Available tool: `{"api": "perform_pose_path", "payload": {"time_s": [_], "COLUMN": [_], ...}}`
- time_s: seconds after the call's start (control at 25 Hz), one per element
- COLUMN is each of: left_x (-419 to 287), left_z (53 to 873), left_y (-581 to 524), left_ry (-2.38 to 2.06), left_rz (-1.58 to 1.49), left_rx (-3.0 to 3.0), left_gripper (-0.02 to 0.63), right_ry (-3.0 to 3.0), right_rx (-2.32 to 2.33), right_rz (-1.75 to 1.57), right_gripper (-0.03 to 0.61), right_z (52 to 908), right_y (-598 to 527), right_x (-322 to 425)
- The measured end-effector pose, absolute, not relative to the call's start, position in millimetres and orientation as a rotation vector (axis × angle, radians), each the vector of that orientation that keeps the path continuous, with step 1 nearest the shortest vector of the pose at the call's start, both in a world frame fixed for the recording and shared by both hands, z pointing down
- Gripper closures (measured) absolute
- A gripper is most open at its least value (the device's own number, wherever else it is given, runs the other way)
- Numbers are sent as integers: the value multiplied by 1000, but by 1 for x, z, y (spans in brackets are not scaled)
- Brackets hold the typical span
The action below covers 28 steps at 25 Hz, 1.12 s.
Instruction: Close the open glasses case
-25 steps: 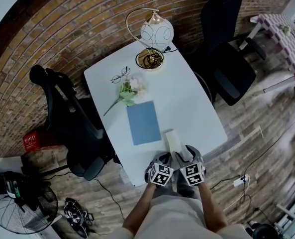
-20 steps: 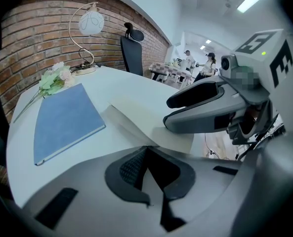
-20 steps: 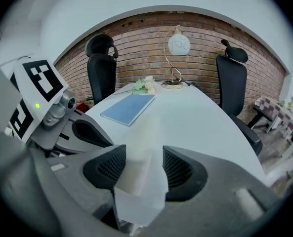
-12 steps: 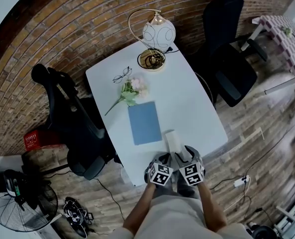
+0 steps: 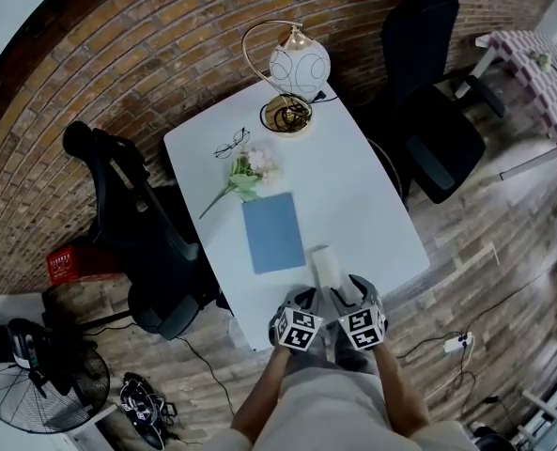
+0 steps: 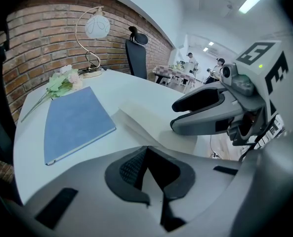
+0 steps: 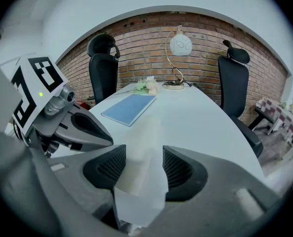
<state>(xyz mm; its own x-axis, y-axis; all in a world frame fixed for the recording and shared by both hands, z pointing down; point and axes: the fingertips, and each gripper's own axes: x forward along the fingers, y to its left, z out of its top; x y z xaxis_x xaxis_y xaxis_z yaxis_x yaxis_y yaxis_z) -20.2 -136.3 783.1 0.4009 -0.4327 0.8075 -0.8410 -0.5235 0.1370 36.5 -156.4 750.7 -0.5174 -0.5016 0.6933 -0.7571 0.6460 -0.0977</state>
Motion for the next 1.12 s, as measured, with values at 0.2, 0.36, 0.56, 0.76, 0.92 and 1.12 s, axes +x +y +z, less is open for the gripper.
{"api": "perform_pose_path", "payload": {"time_s": [0.2, 0.36, 0.56, 0.76, 0.92, 1.12], "left_x": [-34, -42, -44, -42, -44, -42], "left_z": [757, 729, 690, 653, 627, 602], "left_y": [-148, -162, -174, -184, -188, -186], "left_ry": [-1159, -1226, -1279, -1329, -1387, -1465], "left_rz": [925, 862, 783, 706, 646, 606], "left_rx": [2158, 2203, 2275, 2344, 2388, 2402], "left_gripper": [612, 611, 611, 611, 611, 611], "right_ry": [-2232, -2263, -2307, -2346, -2384, -2443], "right_rx": [1025, 1053, 1096, 1144, 1180, 1186], "right_rz": [499, 464, 406, 349, 302, 229], "right_gripper": [344, 344, 344, 344, 344, 344], "right_z": [731, 708, 674, 641, 615, 585], "right_y": [-165, -176, -187, -193, -195, -192], "right_x": [48, 54, 53, 52, 52, 55]}}
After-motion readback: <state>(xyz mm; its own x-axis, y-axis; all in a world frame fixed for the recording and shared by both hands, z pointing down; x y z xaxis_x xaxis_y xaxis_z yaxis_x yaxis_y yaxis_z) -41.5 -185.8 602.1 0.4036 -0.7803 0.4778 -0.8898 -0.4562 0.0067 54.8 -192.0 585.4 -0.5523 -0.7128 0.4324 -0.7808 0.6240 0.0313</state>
